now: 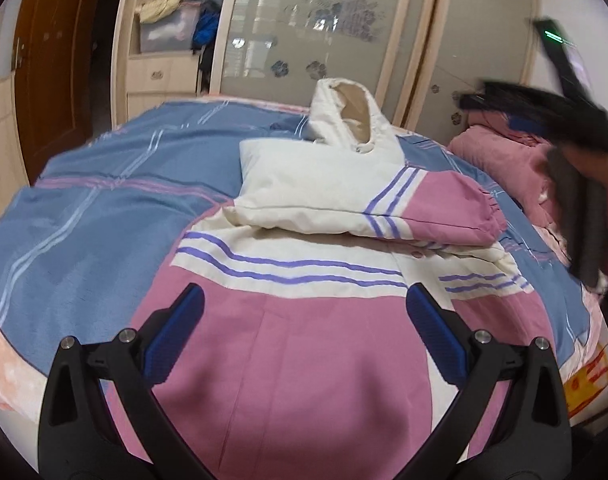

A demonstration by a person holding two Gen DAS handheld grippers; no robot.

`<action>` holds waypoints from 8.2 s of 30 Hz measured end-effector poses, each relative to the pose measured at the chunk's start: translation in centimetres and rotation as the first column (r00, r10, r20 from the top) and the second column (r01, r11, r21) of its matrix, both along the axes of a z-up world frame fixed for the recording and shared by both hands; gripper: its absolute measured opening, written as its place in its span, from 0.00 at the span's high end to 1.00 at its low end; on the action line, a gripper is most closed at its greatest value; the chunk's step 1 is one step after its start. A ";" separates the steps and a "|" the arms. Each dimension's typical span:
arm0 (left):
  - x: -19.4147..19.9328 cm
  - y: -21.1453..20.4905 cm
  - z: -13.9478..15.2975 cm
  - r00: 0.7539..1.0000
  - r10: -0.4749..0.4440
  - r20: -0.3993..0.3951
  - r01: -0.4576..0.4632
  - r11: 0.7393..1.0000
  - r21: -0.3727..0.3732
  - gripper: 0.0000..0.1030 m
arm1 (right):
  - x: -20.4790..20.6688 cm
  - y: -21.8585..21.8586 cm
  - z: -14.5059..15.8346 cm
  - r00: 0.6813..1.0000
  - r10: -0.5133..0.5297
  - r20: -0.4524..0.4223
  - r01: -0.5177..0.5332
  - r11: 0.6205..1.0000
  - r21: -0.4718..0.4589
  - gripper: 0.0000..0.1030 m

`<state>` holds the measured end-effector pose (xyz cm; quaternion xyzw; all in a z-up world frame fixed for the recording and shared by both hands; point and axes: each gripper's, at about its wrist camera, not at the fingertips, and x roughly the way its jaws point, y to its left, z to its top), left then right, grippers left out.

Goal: Fold large clothes

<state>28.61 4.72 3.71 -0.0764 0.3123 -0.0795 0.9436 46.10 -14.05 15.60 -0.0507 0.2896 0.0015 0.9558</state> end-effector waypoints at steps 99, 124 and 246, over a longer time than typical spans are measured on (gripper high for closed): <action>41.3 -6.9 7.8 0.985 0.014 -0.174 0.002 0.996 0.090 0.97 | -11.6 -14.4 -10.4 0.990 -0.008 0.142 -0.075 0.819 0.569 0.01; 11.2 -1.4 -0.2 0.998 -0.032 0.047 0.041 0.978 -0.205 0.02 | -9.8 -16.6 -13.0 0.984 0.133 0.122 -0.166 0.402 0.901 0.01; 15.9 -4.9 -10.6 0.955 -0.082 -0.286 -0.101 0.815 -0.571 0.83 | -12.7 -13.5 -17.1 0.977 0.209 -0.043 0.013 0.145 0.989 0.21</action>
